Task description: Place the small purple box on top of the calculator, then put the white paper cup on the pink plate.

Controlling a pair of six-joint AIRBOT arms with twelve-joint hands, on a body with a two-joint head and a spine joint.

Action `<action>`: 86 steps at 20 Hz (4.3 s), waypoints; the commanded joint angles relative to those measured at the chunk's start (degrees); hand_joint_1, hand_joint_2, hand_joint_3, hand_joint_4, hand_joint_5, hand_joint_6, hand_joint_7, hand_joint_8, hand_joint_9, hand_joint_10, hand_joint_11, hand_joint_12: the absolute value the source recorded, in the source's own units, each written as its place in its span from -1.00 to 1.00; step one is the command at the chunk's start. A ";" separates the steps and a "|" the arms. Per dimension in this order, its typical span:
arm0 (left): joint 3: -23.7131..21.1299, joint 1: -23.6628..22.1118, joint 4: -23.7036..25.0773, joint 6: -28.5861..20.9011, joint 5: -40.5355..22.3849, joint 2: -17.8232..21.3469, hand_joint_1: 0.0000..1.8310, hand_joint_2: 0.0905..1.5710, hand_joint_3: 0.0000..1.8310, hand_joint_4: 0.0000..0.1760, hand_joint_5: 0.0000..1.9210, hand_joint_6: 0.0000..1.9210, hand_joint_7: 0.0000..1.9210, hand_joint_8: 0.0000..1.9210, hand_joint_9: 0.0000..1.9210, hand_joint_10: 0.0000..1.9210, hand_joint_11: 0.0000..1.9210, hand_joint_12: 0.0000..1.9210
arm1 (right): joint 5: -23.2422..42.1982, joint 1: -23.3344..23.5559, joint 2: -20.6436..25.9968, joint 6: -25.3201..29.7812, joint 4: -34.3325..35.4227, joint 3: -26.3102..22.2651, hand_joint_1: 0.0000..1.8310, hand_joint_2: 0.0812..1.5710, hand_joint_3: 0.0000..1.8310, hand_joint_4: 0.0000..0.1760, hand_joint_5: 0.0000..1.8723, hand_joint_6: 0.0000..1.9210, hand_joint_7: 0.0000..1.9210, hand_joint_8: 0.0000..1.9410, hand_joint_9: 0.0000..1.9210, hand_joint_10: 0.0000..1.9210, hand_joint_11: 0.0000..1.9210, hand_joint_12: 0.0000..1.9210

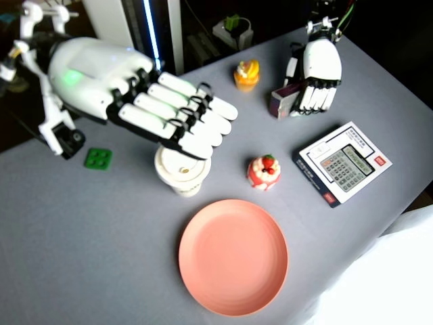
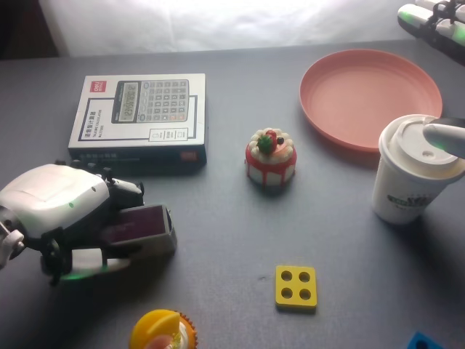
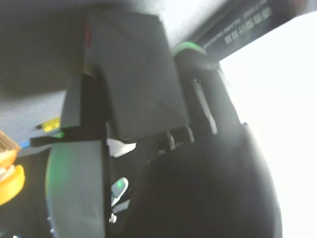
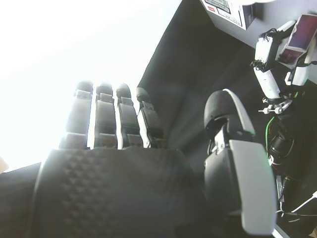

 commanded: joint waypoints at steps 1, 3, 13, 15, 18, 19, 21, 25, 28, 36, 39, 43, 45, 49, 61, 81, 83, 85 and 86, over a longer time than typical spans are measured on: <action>-0.37 -0.55 0.77 0.07 -8.82 0.58 0.30 0.59 -1.00 -1.00 -0.23 0.17 -0.29 0.81 -0.14 1.00 -0.03 1.00 | 7.24 0.45 -0.06 -0.19 0.33 0.22 -0.69 0.60 -0.99 -1.00 -1.00 -1.00 -1.00 -1.00 -1.00 -1.00 -1.00 -1.00; -0.94 -0.54 0.71 0.07 -11.91 1.60 0.32 0.55 -1.00 -1.00 -0.17 0.08 -0.22 0.70 -0.19 1.00 -0.10 1.00 | 7.26 0.45 -0.06 -0.19 0.43 0.22 -0.70 0.61 -0.99 -1.00 -1.00 -1.00 -1.00 -1.00 -1.00 -1.00 -1.00 -1.00; 1.36 -3.06 -4.76 0.49 -17.91 1.87 0.35 0.50 -1.00 -1.00 -0.18 0.09 -0.10 0.51 -0.18 0.72 -0.26 1.00 | 7.31 0.45 -0.91 -0.19 0.68 0.61 -0.72 0.59 -1.00 -1.00 -1.00 -1.00 -1.00 -1.00 -1.00 -1.00 -1.00 -1.00; 2.44 -4.61 -5.67 0.53 -17.64 1.28 0.35 0.48 -1.00 -1.00 -0.14 0.04 -0.08 0.47 -0.16 0.68 -0.23 1.00 | 7.31 0.45 -0.98 -0.19 0.69 0.65 -0.70 0.60 -1.00 -1.00 -1.00 -1.00 -1.00 -1.00 -1.00 -1.00 -1.00 -1.00; 4.22 -7.32 -6.58 0.76 -16.16 0.24 0.35 0.47 -1.00 -1.00 -0.11 0.01 -0.08 0.47 -0.15 0.71 -0.21 1.00 | 7.31 0.45 -1.09 -0.19 0.69 0.70 -0.70 0.59 -1.00 -1.00 -1.00 -1.00 -1.00 -1.00 -1.00 -1.00 -1.00 -1.00; 4.82 -8.46 -7.07 1.29 -15.24 -0.17 0.34 0.47 -1.00 -1.00 -0.11 0.03 -0.08 0.44 -0.19 0.66 -0.26 1.00 | 7.31 0.44 -1.11 -0.19 0.70 0.72 -0.71 0.59 -1.00 -1.00 -1.00 -1.00 -1.00 -1.00 -1.00 -1.00 -1.00 -1.00; 6.75 -10.96 -8.09 1.59 -12.79 -1.46 0.35 0.47 -1.00 -1.00 -0.11 0.01 -0.07 0.44 -0.14 0.72 -0.14 1.00 | 7.31 0.37 -1.19 -0.19 0.83 0.77 -0.71 0.58 -1.00 -1.00 -1.00 -1.00 -1.00 -1.00 -1.00 -1.00 -1.00 -1.00; 11.36 -15.18 -10.92 1.82 -7.40 -4.40 0.44 0.47 -1.00 -1.00 -0.13 0.11 -0.12 0.28 -0.16 0.52 -0.32 0.80 | 7.27 0.25 -1.64 -0.19 1.00 1.09 -0.71 0.58 -1.00 -1.00 -1.00 -1.00 -1.00 -1.00 -1.00 -1.00 -1.00 -1.00; 14.45 -19.60 -12.90 4.89 -1.90 -6.75 0.34 0.48 -1.00 -1.00 -0.13 0.07 -0.10 0.45 -0.20 0.48 -0.29 0.89 | 7.27 -0.11 -1.66 -0.18 1.21 1.13 -0.72 0.57 -1.00 -1.00 -1.00 -1.00 -1.00 -1.00 -1.00 -1.00 -1.00 -1.00; 21.54 -26.18 -23.60 16.31 9.83 -12.00 0.30 0.51 -1.00 -1.00 -0.19 0.23 -0.14 0.43 -0.27 0.19 -0.43 0.75 | 7.26 -0.46 -1.90 -0.18 1.34 1.30 -0.66 0.56 -1.00 -1.00 -1.00 -1.00 -1.00 -1.00 -1.00 -1.00 -1.00 -1.00; 23.07 -26.61 -26.91 19.48 12.46 -13.03 0.32 0.48 -1.00 -1.00 -0.51 -0.23 -0.39 -0.10 -0.47 -0.06 -0.80 0.68 | 7.26 -0.47 -2.10 -0.16 1.34 1.39 -0.66 0.56 -1.00 -1.00 -1.00 -1.00 -1.00 -1.00 -1.00 -1.00 -1.00 -1.00; 23.65 -26.64 -28.62 21.88 14.04 -13.52 0.08 0.42 -1.00 -1.00 -0.67 -0.99 -0.72 -0.99 -0.78 -0.78 -1.00 0.18 | 7.27 -0.49 -2.10 -0.16 1.43 1.40 -0.66 0.56 -1.00 -1.00 -1.00 -1.00 -1.00 -1.00 -1.00 -1.00 -1.00 -1.00; 23.93 -26.64 -28.70 21.88 14.47 -13.83 -0.01 0.40 -1.00 -1.00 -0.74 -1.00 -0.77 -1.00 -0.80 -0.87 -1.00 0.06 | 7.28 -0.52 -2.10 -0.16 1.50 1.40 -0.65 0.56 -1.00 -1.00 -1.00 -1.00 -1.00 -1.00 -1.00 -1.00 -1.00 -1.00; 23.66 -26.63 -28.06 21.89 14.27 -13.83 -0.13 0.31 -1.00 -0.26 -0.94 -1.00 -1.00 -1.00 -1.00 -1.00 -1.00 -0.74 | 7.30 -0.55 -2.10 -0.03 1.54 1.39 -0.61 0.55 -1.00 -0.69 -1.00 -1.00 -1.00 -1.00 -1.00 -1.00 -1.00 -1.00; 12.96 -26.44 -9.35 12.45 0.71 -6.32 -0.34 0.45 -1.00 0.74 -0.98 -1.00 -1.00 -1.00 -1.00 -1.00 -1.00 -0.87 | 8.61 -2.53 -0.63 10.81 -2.55 2.21 -0.52 0.30 -1.00 -0.92 -1.00 -1.00 -1.00 -1.00 -1.00 -1.00 -1.00 -1.00; 6.19 -22.40 0.63 7.24 -10.30 -2.62 -0.19 0.56 -0.99 -0.12 -0.93 -0.98 -1.00 -1.00 -1.00 -1.00 -1.00 -1.00 | -2.81 -3.16 -8.89 16.61 -1.77 10.11 -0.27 0.20 -1.00 -0.17 -1.00 -1.00 -1.00 -1.00 -1.00 -1.00 -1.00 -1.00; 6.18 -22.35 0.63 7.24 -10.30 -2.61 -0.18 0.56 -1.00 -0.14 -0.92 -0.98 -1.00 -1.00 -1.00 -1.00 -1.00 -1.00 | -3.73 -2.53 -10.01 16.61 -1.32 11.13 -0.28 0.18 -1.00 -0.36 -1.00 -1.00 -1.00 -1.00 -1.00 -1.00 -1.00 -1.00; 6.18 -22.29 0.61 7.23 -10.17 -2.61 -0.16 0.56 -1.00 -0.19 -0.92 -0.98 -1.00 -1.00 -1.00 -1.00 -1.00 -1.00 | -4.26 -1.94 -10.79 16.61 -0.99 11.85 -0.29 0.22 -1.00 -1.00 -1.00 -1.00 -1.00 -1.00 -1.00 -1.00 -1.00 -1.00; 6.18 -22.25 0.61 7.23 -10.13 -2.62 -0.16 0.56 -1.00 -0.19 -0.92 -0.98 -1.00 -1.00 -1.00 -1.00 -1.00 -1.00 | -4.80 -1.69 -11.17 16.61 -0.88 12.24 -0.29 0.22 -1.00 -1.00 -1.00 -1.00 -1.00 -1.00 -1.00 -1.00 -1.00 -1.00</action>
